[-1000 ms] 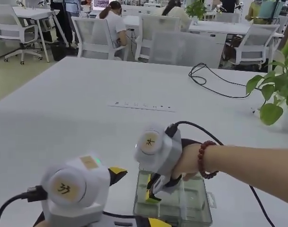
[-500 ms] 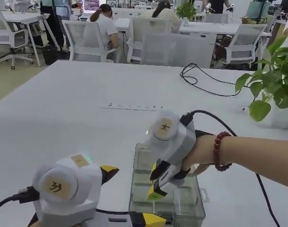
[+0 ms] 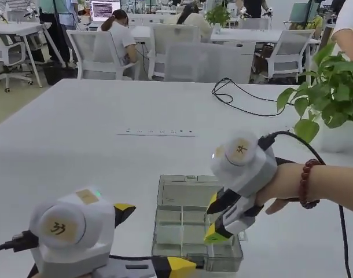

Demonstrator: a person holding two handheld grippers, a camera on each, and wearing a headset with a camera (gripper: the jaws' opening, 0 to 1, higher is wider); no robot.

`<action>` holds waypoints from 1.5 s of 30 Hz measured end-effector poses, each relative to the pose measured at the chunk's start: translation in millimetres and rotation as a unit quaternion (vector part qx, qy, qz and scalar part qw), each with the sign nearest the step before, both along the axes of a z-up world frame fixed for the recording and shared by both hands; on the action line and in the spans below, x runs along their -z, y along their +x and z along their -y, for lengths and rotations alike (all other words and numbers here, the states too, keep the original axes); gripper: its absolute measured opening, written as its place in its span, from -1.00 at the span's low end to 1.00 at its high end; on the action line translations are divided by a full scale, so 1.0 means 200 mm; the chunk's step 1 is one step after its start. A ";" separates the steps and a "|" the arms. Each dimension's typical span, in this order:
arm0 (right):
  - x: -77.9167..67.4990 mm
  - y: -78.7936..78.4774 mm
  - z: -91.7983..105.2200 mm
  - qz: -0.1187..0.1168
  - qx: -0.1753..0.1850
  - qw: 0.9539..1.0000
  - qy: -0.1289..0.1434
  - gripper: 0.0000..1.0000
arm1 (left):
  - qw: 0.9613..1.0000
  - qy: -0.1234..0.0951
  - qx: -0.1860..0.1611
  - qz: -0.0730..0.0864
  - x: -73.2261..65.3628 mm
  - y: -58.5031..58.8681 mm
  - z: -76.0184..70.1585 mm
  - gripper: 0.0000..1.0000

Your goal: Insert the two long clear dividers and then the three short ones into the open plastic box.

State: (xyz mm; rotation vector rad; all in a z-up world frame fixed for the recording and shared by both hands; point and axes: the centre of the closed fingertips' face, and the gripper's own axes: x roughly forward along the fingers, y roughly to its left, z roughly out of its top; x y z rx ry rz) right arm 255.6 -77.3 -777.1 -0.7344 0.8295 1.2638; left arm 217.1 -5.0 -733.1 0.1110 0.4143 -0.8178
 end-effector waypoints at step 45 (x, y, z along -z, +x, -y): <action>0.27 -0.03 0.77 -0.014 0.060 0.996 -0.060 -0.06 | 1.000 0.018 -0.005 -0.002 0.01 -0.03 0.04 0.79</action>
